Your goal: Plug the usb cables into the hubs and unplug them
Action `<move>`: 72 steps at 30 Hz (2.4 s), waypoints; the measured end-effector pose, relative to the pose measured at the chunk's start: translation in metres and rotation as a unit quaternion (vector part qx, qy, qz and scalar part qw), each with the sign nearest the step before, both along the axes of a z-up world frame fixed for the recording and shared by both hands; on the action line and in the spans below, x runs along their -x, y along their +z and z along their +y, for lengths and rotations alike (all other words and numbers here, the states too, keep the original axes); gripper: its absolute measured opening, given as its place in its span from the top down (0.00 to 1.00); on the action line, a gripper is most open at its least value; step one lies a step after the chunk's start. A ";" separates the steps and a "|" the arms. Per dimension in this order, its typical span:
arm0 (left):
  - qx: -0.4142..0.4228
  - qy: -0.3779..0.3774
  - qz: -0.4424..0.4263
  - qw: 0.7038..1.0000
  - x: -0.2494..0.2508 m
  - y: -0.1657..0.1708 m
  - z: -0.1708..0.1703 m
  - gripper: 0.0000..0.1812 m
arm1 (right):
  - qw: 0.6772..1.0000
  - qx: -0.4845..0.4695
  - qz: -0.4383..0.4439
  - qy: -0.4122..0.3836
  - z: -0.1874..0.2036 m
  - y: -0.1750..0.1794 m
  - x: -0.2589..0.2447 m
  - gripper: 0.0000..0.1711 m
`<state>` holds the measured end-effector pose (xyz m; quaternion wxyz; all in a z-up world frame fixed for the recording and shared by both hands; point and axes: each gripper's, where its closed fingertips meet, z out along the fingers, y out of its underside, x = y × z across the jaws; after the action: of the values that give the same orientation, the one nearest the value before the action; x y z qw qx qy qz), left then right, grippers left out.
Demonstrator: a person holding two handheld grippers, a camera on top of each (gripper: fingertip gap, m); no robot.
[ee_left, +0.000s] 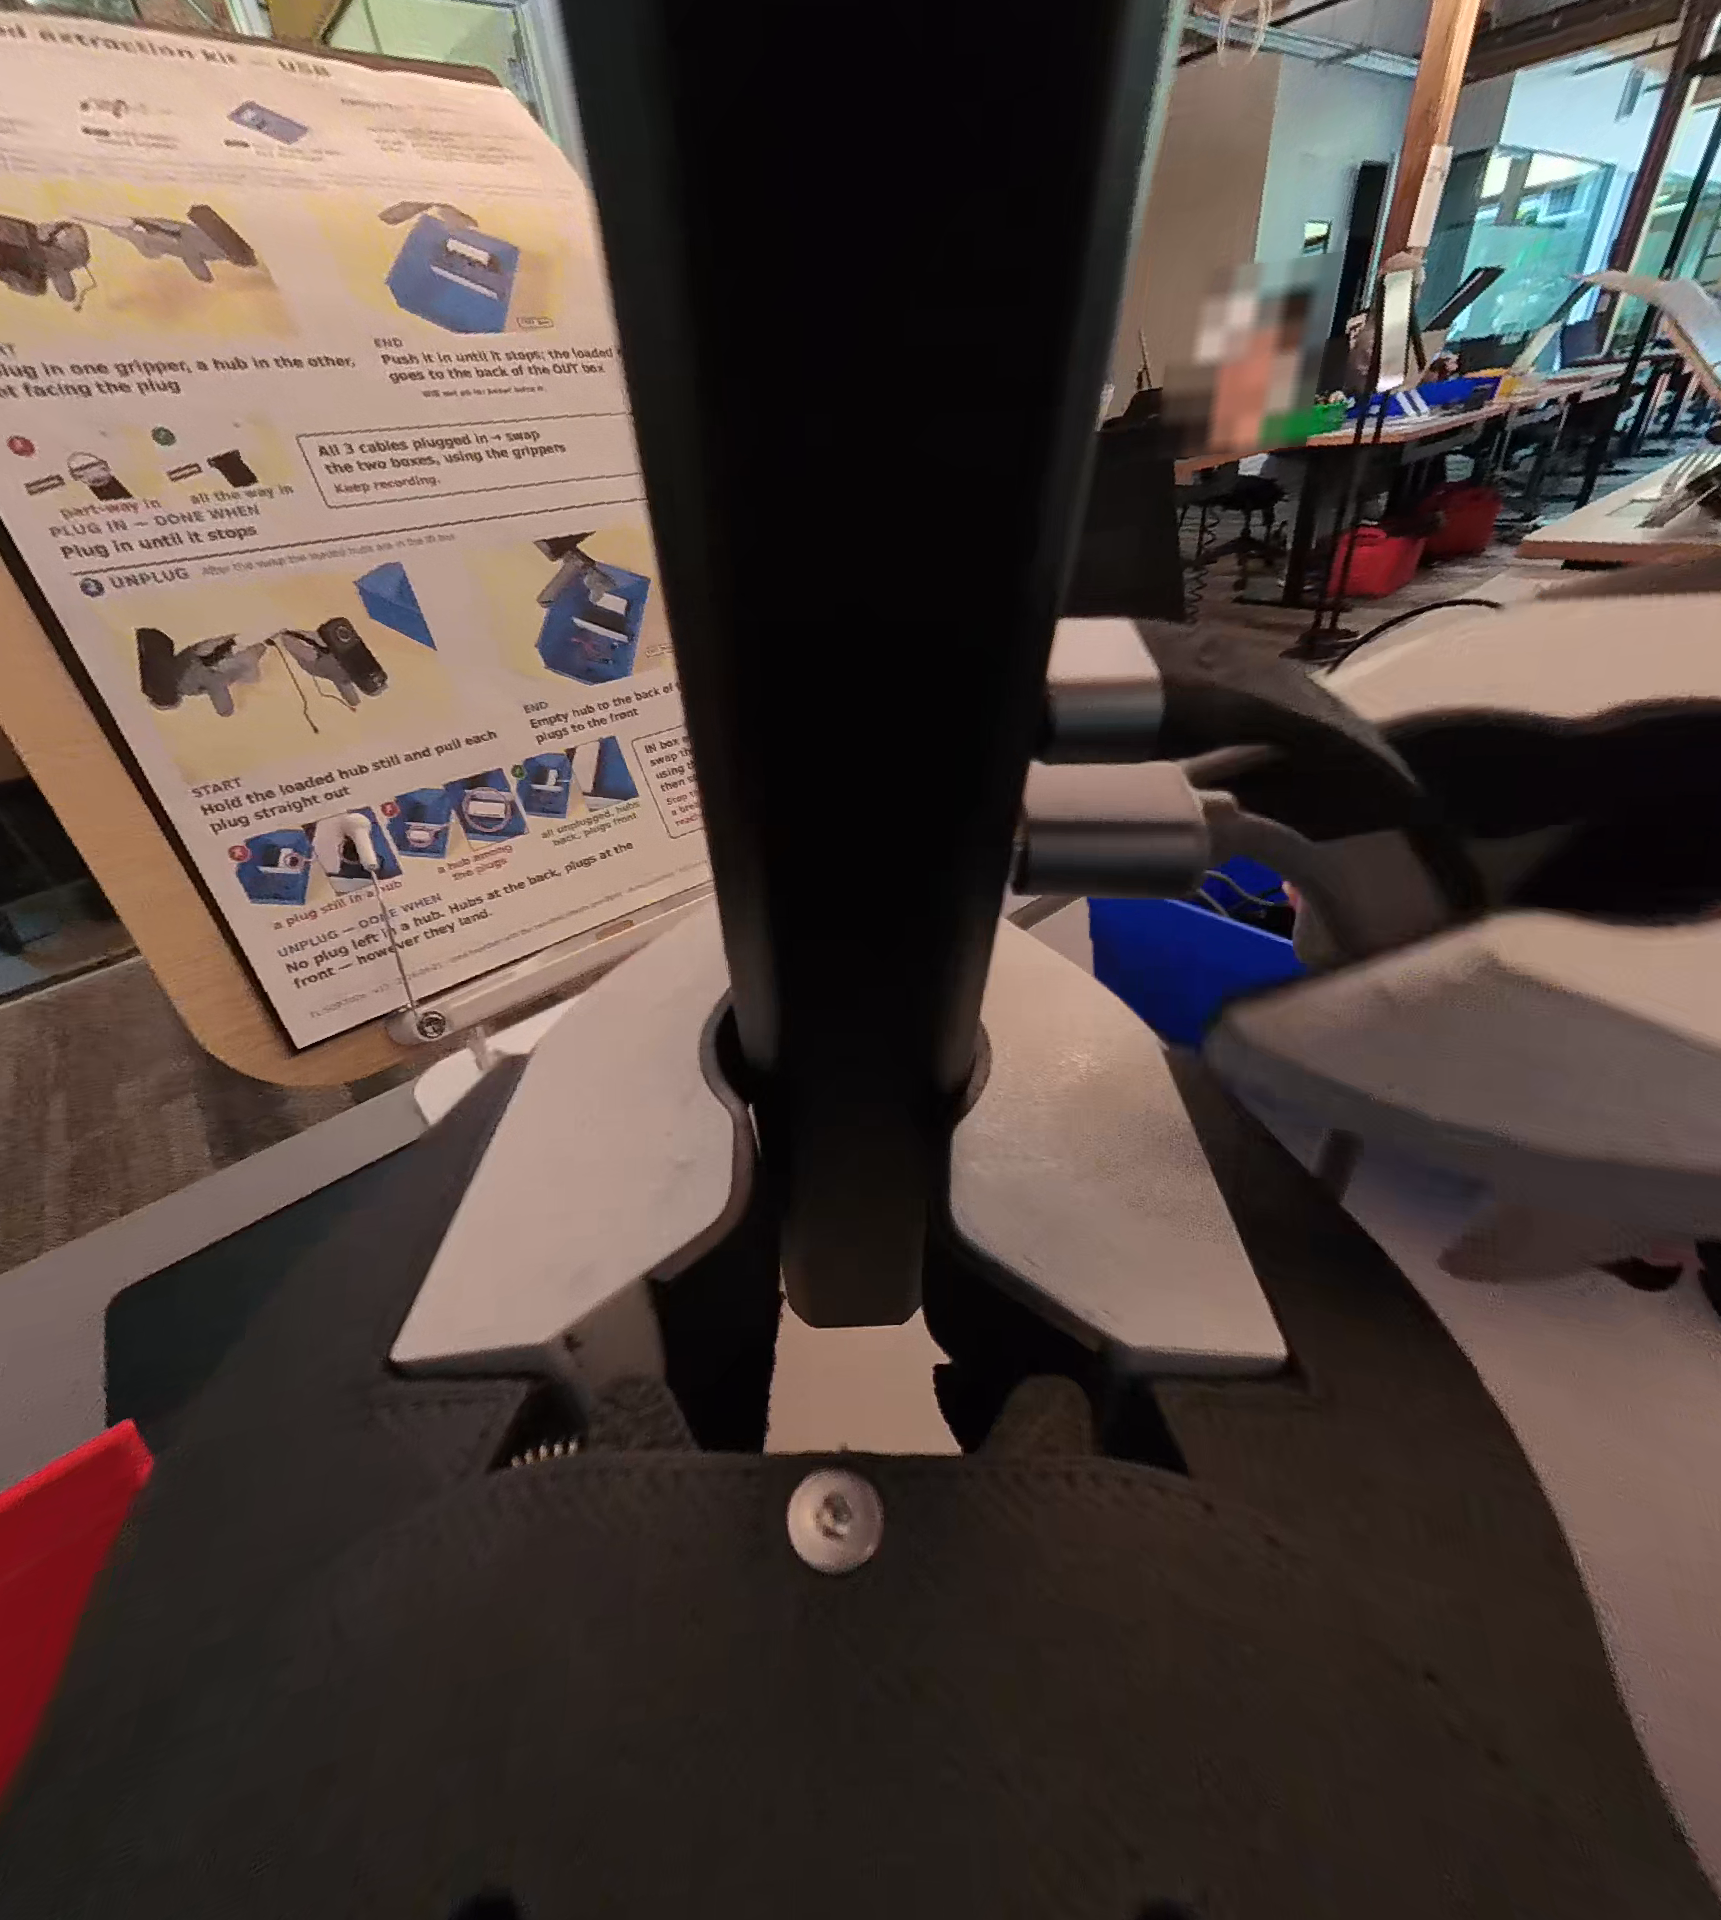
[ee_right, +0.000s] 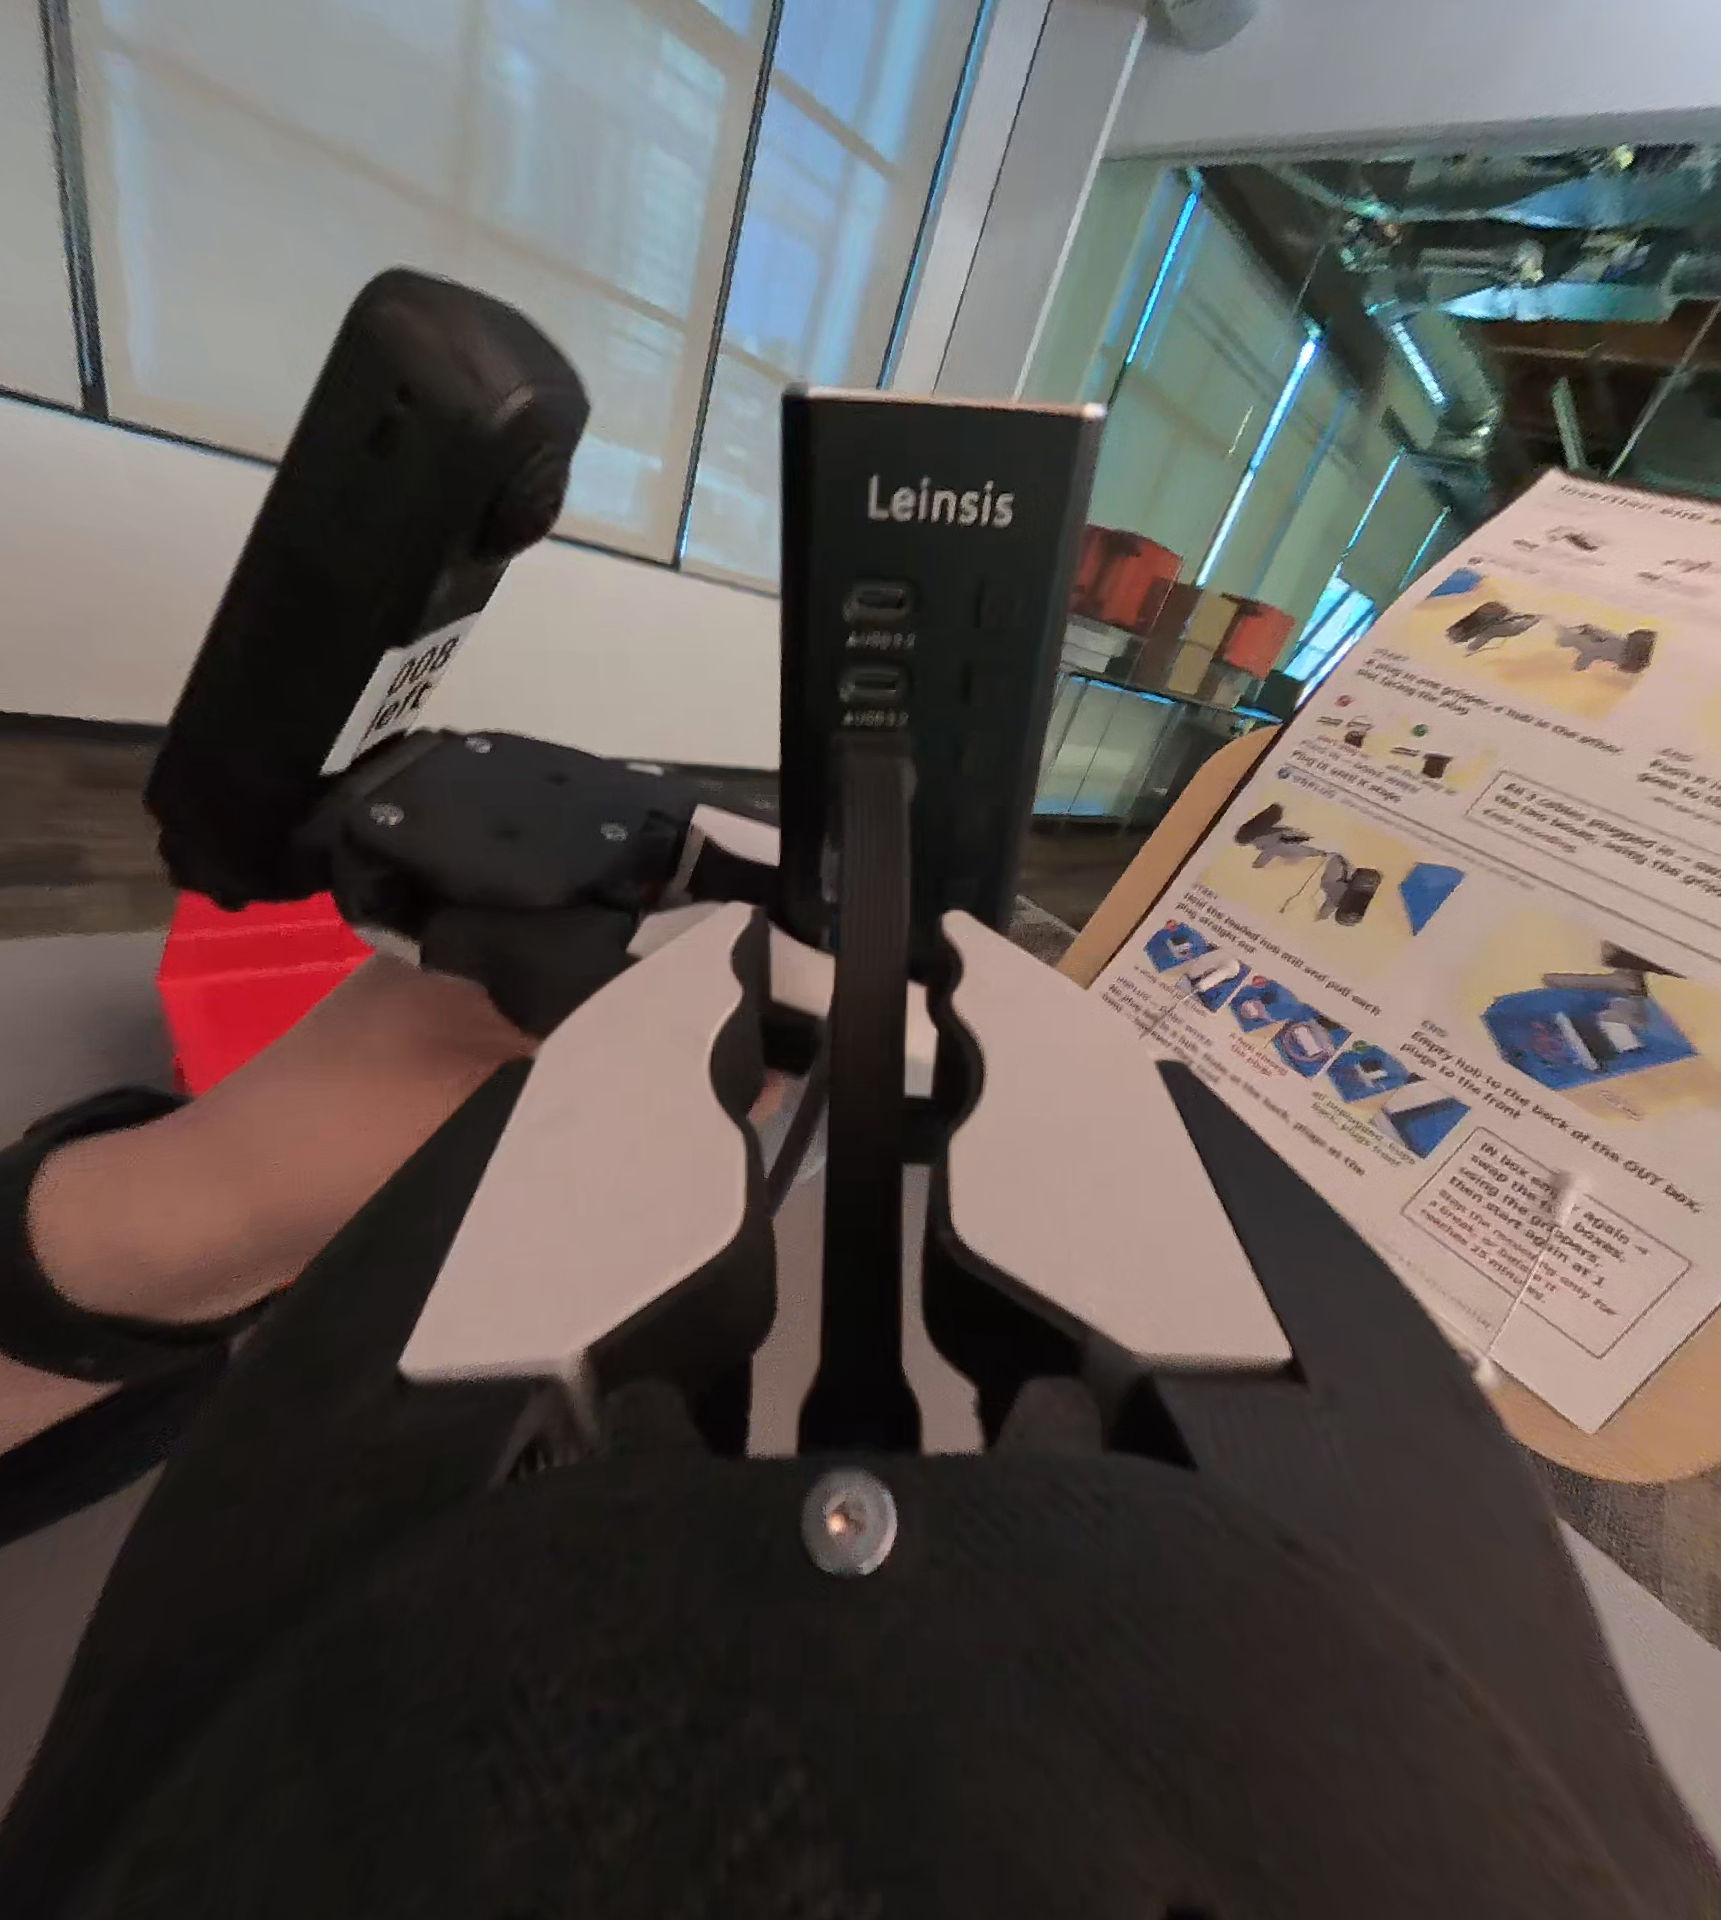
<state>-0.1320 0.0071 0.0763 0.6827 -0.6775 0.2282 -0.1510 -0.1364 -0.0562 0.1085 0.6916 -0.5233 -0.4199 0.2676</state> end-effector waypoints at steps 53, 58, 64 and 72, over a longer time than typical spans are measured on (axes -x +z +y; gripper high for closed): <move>0.028 0.057 0.006 0.998 0.018 -0.013 0.015 0.83 | 0.980 -0.139 0.082 -0.115 -0.002 -0.002 0.008 0.87; 0.043 0.040 -0.027 0.998 0.016 -0.013 0.015 0.83 | 0.965 -0.175 0.081 -0.175 -0.002 -0.007 -0.001 0.86; 0.046 0.007 -0.078 0.996 0.015 -0.003 0.008 0.83 | 0.966 -0.177 0.083 -0.170 0.003 -0.011 -0.001 0.84; 0.081 -0.054 -0.159 0.982 0.013 0.004 0.002 0.84 | 0.976 -0.175 0.080 -0.103 -0.001 -0.019 0.009 0.93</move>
<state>-0.1454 0.0089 0.0801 0.6441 -0.6843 0.1401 -0.3117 -0.1449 -0.0574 0.0892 0.8275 -0.4116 -0.3474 0.1584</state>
